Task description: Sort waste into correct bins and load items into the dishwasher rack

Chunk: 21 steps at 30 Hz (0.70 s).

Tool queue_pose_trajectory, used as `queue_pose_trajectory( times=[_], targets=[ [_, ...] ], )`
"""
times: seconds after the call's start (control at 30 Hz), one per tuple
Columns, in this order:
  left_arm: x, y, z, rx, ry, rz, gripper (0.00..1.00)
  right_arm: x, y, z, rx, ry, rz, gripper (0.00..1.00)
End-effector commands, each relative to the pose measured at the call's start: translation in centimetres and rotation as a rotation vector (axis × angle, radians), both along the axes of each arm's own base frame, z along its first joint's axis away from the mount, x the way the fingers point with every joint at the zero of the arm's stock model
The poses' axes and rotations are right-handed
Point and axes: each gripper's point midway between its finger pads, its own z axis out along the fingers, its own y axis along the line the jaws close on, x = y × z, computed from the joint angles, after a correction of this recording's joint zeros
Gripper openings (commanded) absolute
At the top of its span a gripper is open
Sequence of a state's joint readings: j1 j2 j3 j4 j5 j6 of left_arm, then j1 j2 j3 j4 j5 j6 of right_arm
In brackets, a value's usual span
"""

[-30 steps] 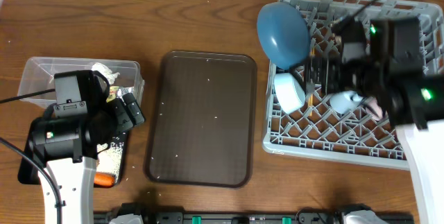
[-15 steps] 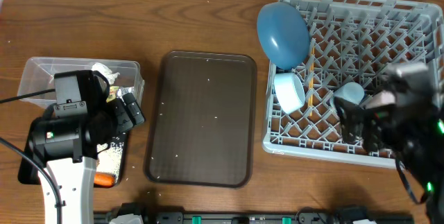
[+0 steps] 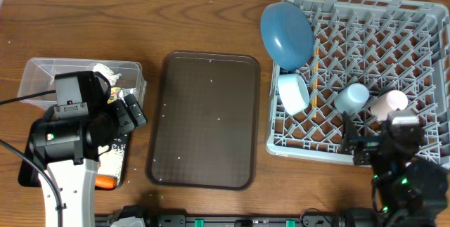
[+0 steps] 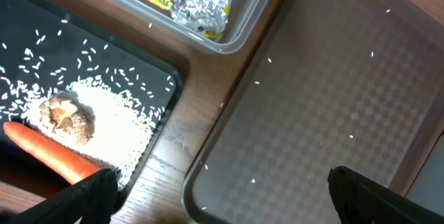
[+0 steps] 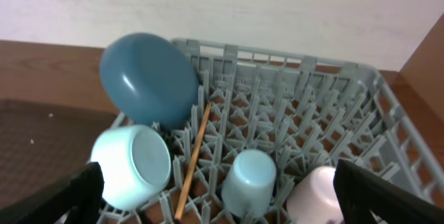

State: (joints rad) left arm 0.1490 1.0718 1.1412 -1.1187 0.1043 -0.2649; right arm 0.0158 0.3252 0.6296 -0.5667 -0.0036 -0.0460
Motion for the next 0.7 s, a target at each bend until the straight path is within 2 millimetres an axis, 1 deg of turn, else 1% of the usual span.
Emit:
queue_pose_trajectory(
  times=[0.0, 0.1, 0.23, 0.4, 0.6, 0.67],
  targets=[
    [0.0, 0.3, 0.3, 0.014, -0.004, 0.003, 0.98, -0.3, -0.4, -1.8, -0.011, -0.051, -0.014, 0.99],
    [0.0, 0.3, 0.3, 0.014, -0.004, 0.003, 0.98, -0.4, -0.4, -3.5, -0.009, -0.093, -0.013, 0.99],
    [0.0, 0.3, 0.3, 0.014, -0.004, 0.003, 0.98, -0.2, -0.2, -5.4, -0.007, -0.149, -0.006, 0.99],
    [0.0, 0.3, 0.3, 0.014, -0.004, 0.003, 0.98, 1.1, -0.1, -8.2, -0.005, -0.152, 0.004, 0.99],
    [0.0, 0.3, 0.3, 0.014, -0.004, 0.003, 0.98, 2.2, 0.0, -10.5, -0.005, -0.179, 0.011, 0.99],
    [0.0, 0.3, 0.3, 0.014, -0.004, 0.003, 0.98, 2.3, 0.0, -10.8, -0.005, -0.191, 0.01, 0.99]
  ],
)
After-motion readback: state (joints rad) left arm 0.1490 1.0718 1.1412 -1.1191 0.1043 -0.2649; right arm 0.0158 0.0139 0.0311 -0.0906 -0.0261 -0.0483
